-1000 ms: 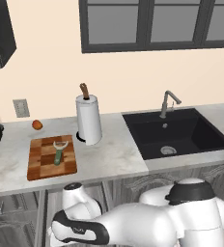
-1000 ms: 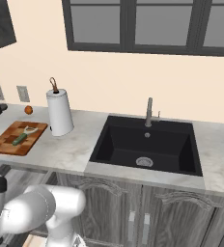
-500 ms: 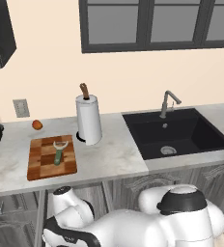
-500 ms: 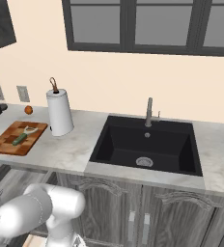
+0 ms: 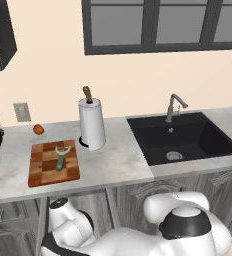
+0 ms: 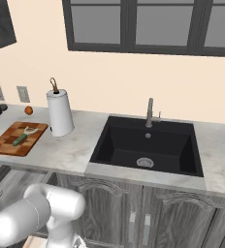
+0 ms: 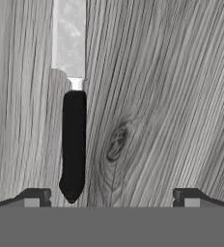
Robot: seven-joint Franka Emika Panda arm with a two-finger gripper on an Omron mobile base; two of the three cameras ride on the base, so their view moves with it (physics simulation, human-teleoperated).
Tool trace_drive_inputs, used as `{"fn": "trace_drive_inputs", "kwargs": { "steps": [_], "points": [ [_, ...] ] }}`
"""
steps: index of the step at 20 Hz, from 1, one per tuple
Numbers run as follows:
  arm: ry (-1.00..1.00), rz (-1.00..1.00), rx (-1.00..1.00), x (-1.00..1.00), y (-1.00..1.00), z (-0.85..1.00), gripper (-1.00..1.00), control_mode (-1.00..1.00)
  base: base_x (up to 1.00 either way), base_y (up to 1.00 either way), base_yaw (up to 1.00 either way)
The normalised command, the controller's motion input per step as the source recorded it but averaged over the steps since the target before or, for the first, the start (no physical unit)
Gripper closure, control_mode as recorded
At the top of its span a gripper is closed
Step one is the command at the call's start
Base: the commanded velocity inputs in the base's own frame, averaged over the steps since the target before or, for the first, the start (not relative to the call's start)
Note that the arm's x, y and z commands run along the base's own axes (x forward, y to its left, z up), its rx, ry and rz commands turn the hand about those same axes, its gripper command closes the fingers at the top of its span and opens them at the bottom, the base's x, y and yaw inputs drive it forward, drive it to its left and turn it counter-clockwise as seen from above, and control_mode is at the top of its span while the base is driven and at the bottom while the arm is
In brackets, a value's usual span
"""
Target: Open the drawer on the left and place the cutting tools on the cutting board.
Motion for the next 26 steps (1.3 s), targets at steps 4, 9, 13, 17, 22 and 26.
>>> {"fn": "trace_drive_inputs", "kwargs": {
  "steps": [4, 9, 13, 17, 22, 26],
  "points": [
    [-0.05, 0.01, 0.0, 0.0, 0.0, -0.13, -1.0, -1.0, 0.0, 0.0, 0.0],
    [-0.05, 0.0, 0.0, 0.0, 0.0, -0.13, -1.0, -1.0, 0.0, 0.0, 0.0],
    [-0.04, 0.0, 0.0, 0.01, 0.02, -0.06, -1.0, -1.0, 0.0, 0.0, 0.0],
    [-0.04, 0.0, 0.0, 0.06, 0.06, -0.02, -1.0, -1.0, 0.0, 0.0, 0.0],
    [-0.04, 0.0, 0.0, 0.01, 0.12, -0.02, -1.0, -1.0, 0.0, 0.0, 0.0],
    [-0.05, 0.0, 0.0, 0.01, 0.09, -0.08, -1.0, -1.0, 0.0, 0.0, 0.0]
  ]
}}
